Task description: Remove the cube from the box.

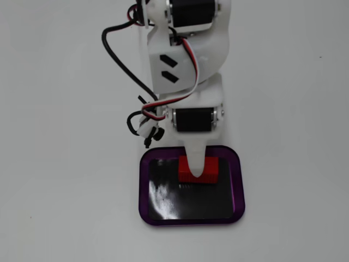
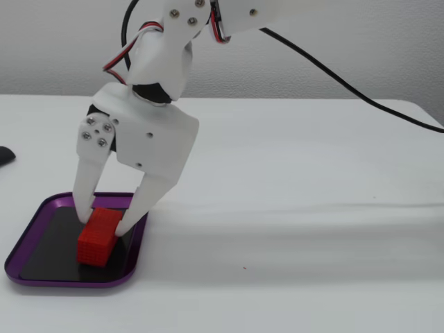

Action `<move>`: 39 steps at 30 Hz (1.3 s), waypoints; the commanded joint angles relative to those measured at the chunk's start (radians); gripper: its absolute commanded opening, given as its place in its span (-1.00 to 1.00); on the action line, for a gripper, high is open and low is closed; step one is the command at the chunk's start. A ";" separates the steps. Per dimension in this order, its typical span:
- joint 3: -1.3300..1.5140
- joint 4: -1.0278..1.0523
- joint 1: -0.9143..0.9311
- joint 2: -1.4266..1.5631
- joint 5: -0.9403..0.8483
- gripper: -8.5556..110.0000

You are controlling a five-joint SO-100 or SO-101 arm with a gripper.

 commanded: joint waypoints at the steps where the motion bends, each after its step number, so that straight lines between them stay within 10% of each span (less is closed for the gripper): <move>1: -0.044 -0.003 0.000 0.037 -0.005 -0.84; 16: 0.002 0.081 0.005 0.495 -0.005 -0.84; 39: 1.399 -0.388 0.005 1.497 -0.137 -0.84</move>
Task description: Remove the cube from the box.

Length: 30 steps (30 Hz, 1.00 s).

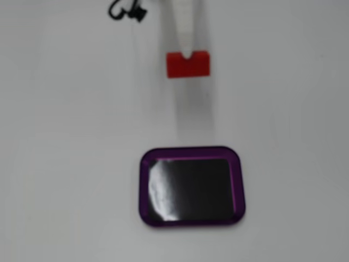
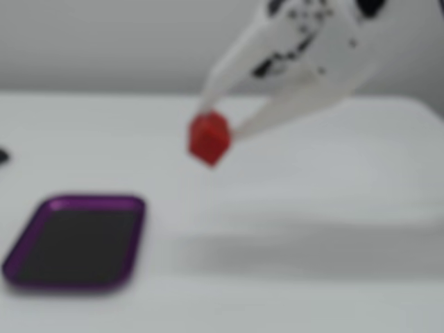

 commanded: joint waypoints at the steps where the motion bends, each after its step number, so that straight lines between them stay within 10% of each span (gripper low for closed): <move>1: 0.153 -0.061 0.003 0.153 0.000 -0.84; 30: 0.571 -0.097 -0.006 0.560 -0.009 -0.83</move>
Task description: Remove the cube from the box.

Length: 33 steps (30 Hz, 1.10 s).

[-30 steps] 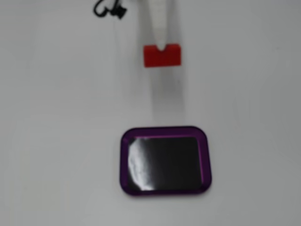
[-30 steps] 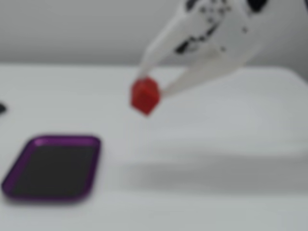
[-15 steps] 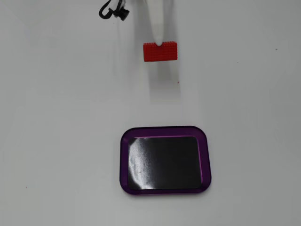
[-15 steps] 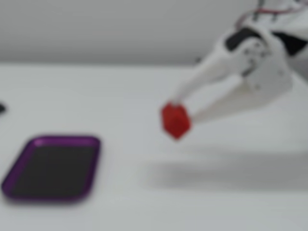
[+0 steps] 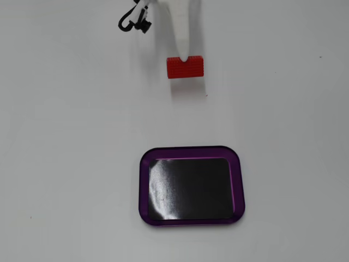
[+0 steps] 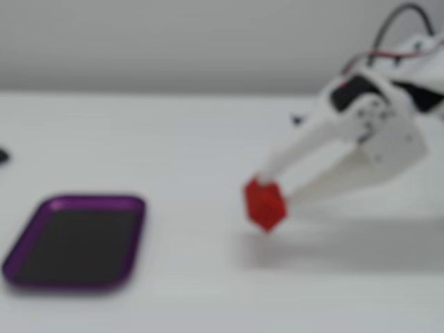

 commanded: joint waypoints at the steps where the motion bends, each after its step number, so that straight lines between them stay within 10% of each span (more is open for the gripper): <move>1: -0.006 -0.018 -0.006 0.015 -0.006 -0.83; 33: -0.130 -0.005 0.003 0.018 -0.012 -0.60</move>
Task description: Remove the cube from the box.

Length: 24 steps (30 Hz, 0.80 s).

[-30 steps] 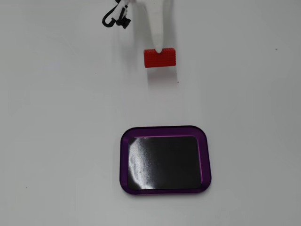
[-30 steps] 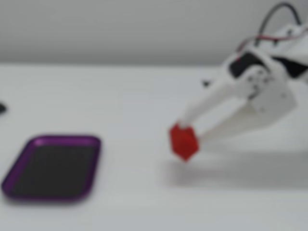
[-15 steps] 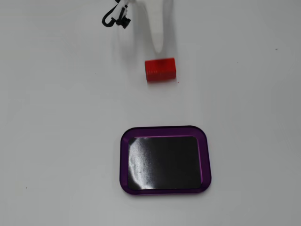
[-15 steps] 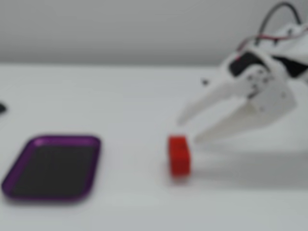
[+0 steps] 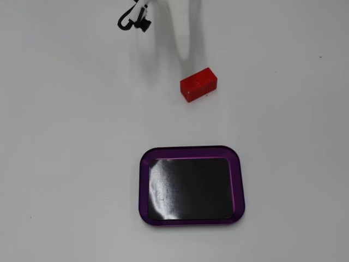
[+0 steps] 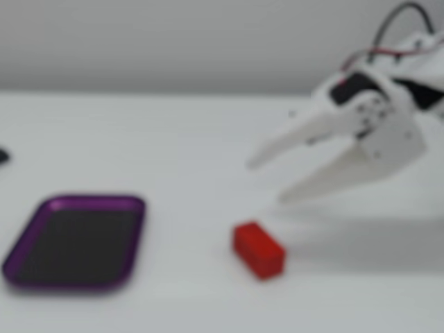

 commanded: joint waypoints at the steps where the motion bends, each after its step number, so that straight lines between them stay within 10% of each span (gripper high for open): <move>1: -0.118 -0.003 0.003 0.015 -0.006 -0.60; 24: 0.060 0.046 0.261 0.015 0.012 -0.61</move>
